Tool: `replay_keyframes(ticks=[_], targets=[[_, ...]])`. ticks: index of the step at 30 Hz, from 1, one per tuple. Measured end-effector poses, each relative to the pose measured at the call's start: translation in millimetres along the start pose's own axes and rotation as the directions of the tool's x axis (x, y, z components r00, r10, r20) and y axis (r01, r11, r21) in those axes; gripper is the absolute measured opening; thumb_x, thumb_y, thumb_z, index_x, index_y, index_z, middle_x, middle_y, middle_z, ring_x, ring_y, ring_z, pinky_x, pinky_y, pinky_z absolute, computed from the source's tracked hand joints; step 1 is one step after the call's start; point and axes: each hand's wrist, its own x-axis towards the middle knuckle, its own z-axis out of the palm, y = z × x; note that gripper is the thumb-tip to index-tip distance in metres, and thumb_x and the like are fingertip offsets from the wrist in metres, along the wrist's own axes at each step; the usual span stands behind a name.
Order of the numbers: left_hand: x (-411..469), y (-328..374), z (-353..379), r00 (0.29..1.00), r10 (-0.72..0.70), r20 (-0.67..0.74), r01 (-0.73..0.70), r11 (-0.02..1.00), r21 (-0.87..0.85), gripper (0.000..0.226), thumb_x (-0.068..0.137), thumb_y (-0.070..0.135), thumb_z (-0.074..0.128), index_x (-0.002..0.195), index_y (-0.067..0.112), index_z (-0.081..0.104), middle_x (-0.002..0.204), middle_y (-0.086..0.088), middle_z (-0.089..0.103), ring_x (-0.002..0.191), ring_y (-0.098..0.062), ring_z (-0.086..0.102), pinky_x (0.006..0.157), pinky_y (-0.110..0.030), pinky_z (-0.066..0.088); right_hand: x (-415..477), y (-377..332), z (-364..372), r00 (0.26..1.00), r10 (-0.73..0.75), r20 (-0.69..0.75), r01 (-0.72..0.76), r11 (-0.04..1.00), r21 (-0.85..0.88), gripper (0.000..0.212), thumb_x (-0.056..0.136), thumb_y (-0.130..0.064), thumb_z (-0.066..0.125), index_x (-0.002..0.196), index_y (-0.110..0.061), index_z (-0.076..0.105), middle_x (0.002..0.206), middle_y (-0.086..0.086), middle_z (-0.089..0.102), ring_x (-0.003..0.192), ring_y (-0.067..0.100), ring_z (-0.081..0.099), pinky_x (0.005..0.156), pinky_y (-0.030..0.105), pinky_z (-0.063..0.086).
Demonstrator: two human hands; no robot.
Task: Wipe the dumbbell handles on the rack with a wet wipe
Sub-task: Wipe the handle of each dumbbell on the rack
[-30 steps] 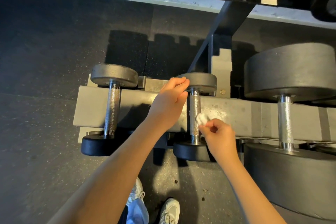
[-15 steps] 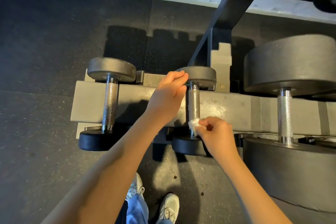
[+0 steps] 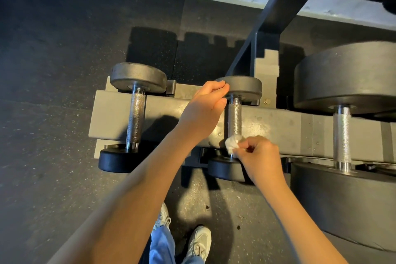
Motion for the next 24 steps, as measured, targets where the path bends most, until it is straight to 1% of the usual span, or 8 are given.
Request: replay_keyframes(ticks=[2, 4, 7, 11, 14, 17, 20, 24], targets=[[-0.2, 1.3, -0.1, 1.0, -0.001, 0.003, 0.001, 1.0, -0.008, 0.041, 0.102, 0.014, 0.037, 0.142, 0.014, 0.041, 0.145, 0.005, 0.039, 0.131, -0.007, 0.036, 0.101, -0.011, 0.024, 0.9, -1.4, -0.9, 1.0, 0.021, 0.002, -0.021, 1.0, 0.012, 0.003, 0.079, -0.005, 0.073, 0.08, -0.003, 0.071, 0.084, 0.001, 0.061, 0.069, 0.006, 0.051, 0.064, 0.001, 0.038], [0.5, 2.5, -1.1, 1.0, -0.003, 0.004, 0.003, 1.0, -0.012, 0.041, 0.102, 0.016, 0.037, 0.143, 0.016, 0.041, 0.145, 0.007, 0.039, 0.13, -0.005, 0.035, 0.1, -0.012, 0.024, 13.8, -7.9, 3.3, 0.996, 0.016, -0.092, -0.01, 0.998, 0.064, 0.008, 0.08, -0.005, 0.07, 0.072, -0.004, 0.07, 0.078, 0.006, 0.063, 0.067, 0.013, 0.054, 0.061, 0.007, 0.04], [0.2, 2.7, -1.8, 1.0, -0.003, 0.018, 0.002, 1.0, 0.003, 0.042, 0.102, 0.016, 0.036, 0.144, 0.017, 0.039, 0.145, 0.006, 0.037, 0.129, -0.006, 0.036, 0.099, -0.013, 0.026, 46.4, -22.3, 10.9, 0.966, 0.054, -0.252, -0.014, 0.987, 0.159, 0.005, 0.081, -0.008, 0.068, 0.076, -0.007, 0.069, 0.076, 0.008, 0.064, 0.071, 0.02, 0.059, 0.067, 0.026, 0.048], [0.5, 3.1, -4.1, 0.998, -0.016, 0.061, 0.013, 0.999, 0.044, 0.043, 0.102, 0.016, 0.035, 0.145, 0.018, 0.037, 0.146, 0.006, 0.035, 0.131, -0.008, 0.034, 0.101, -0.016, 0.028, 60.7, -31.4, 13.0, 0.955, 0.064, -0.288, -0.005, 0.979, 0.202, 0.005, 0.085, -0.014, 0.068, 0.086, -0.009, 0.07, 0.085, 0.004, 0.065, 0.076, 0.015, 0.058, 0.064, 0.015, 0.043], [2.0, 7.6, -9.1, 0.992, -0.061, 0.107, 0.059, 0.998, 0.021, 0.044, 0.101, 0.019, 0.035, 0.145, 0.022, 0.036, 0.146, 0.01, 0.034, 0.13, -0.006, 0.034, 0.104, -0.021, 0.031, 39.6, -21.5, 9.6, 0.969, -0.054, -0.24, 0.077, 0.993, 0.088, 0.005, 0.083, -0.01, 0.07, 0.084, -0.005, 0.07, 0.084, 0.001, 0.059, 0.071, 0.008, 0.051, 0.065, 0.005, 0.038], [2.8, 13.1, -13.4, 0.987, -0.064, 0.15, 0.054, 0.996, 0.068, 0.045, 0.102, 0.021, 0.034, 0.147, 0.022, 0.033, 0.148, 0.01, 0.031, 0.13, -0.005, 0.033, 0.1, -0.019, 0.03, 17.3, -8.6, 2.9, 0.991, -0.067, -0.116, 0.075, 0.995, 0.062, 0.006, 0.077, -0.004, 0.074, 0.082, -0.004, 0.069, 0.083, 0.001, 0.059, 0.069, 0.002, 0.05, 0.067, 0.002, 0.038], [1.6, 16.4, -13.3, 0.984, -0.064, 0.164, 0.043, 0.991, 0.129, 0.046, 0.102, 0.021, 0.033, 0.148, 0.021, 0.03, 0.149, 0.009, 0.028, 0.132, -0.006, 0.031, 0.099, -0.017, 0.027, 4.3, -5.1, -1.6, 1.0, -0.014, -0.009, 0.015, 1.0, 0.026, 0.008, 0.074, -0.003, 0.076, 0.074, -0.003, 0.068, 0.079, 0.0, 0.06, 0.065, 0.004, 0.051, 0.065, 0.009, 0.044], [0.1, 16.9, -10.1, 0.988, -0.042, 0.149, 0.017, 0.986, 0.168, 0.047, 0.102, 0.02, 0.037, 0.148, 0.018, 0.03, 0.149, 0.006, 0.029, 0.133, -0.007, 0.03, 0.098, -0.016, 0.025, 1.8, -15.0, -10.3, 0.993, 0.065, 0.094, -0.068, 0.997, 0.024, 0.029, 0.079, -0.019, 0.07, 0.053, -0.017, 0.057, 0.069, -0.003, 0.059, 0.063, 0.014, 0.055, 0.053, 0.017, 0.038]])
